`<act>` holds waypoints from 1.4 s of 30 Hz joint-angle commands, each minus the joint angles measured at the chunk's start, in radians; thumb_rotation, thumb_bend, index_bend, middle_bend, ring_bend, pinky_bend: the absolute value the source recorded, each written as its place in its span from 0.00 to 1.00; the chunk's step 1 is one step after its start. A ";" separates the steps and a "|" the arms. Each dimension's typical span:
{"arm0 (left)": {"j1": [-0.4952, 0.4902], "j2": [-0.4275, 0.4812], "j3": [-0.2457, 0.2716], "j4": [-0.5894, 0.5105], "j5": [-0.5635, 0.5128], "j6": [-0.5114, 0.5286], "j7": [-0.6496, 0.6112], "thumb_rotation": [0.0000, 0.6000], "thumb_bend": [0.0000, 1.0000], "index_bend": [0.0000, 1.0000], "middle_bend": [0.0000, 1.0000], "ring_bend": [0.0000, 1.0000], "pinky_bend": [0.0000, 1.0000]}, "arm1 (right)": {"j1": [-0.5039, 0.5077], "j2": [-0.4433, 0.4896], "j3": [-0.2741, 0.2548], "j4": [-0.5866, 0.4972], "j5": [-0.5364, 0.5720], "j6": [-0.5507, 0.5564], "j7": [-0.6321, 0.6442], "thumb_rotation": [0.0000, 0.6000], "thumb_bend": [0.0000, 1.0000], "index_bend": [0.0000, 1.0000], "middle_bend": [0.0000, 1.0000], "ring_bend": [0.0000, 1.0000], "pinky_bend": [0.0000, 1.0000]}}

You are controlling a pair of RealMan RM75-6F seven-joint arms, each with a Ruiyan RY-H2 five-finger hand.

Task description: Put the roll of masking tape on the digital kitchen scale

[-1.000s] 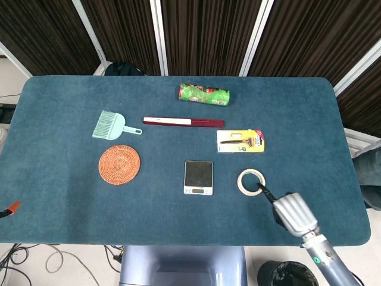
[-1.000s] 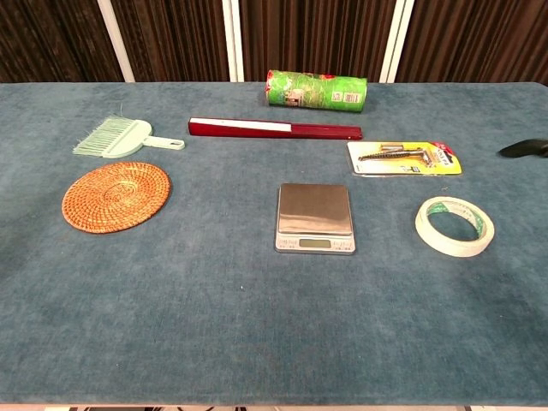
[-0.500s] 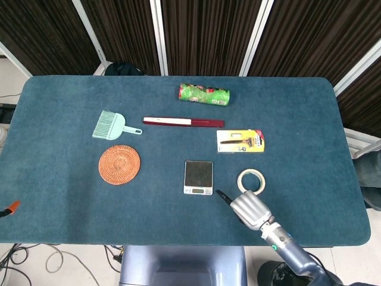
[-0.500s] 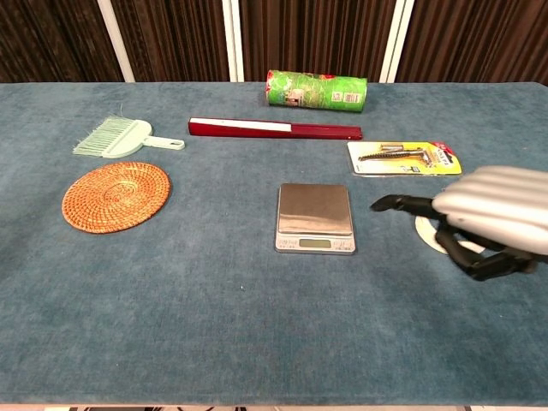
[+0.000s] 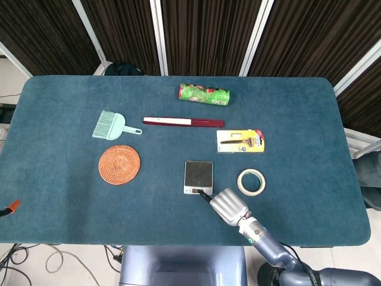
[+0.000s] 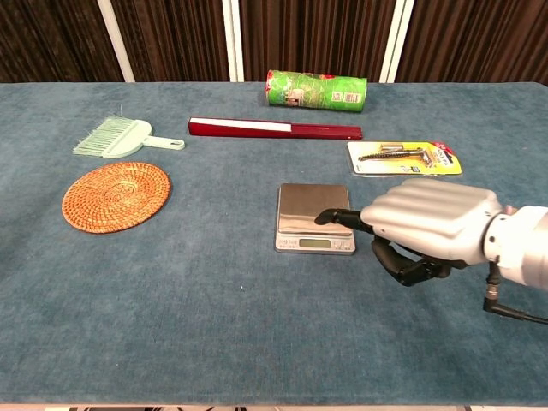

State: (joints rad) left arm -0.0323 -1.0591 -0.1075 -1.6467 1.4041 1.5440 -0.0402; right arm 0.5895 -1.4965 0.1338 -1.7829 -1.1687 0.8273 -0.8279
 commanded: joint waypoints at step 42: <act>-0.003 -0.001 0.000 0.002 -0.003 -0.006 -0.001 1.00 0.00 0.00 0.00 0.00 0.00 | 0.220 -0.181 -0.062 0.063 0.333 0.150 -0.230 1.00 0.96 0.03 0.80 0.79 0.66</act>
State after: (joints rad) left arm -0.0355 -1.0600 -0.1080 -1.6445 1.4012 1.5381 -0.0409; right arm 0.8086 -1.6776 0.0728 -1.7194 -0.8367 0.9762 -1.0580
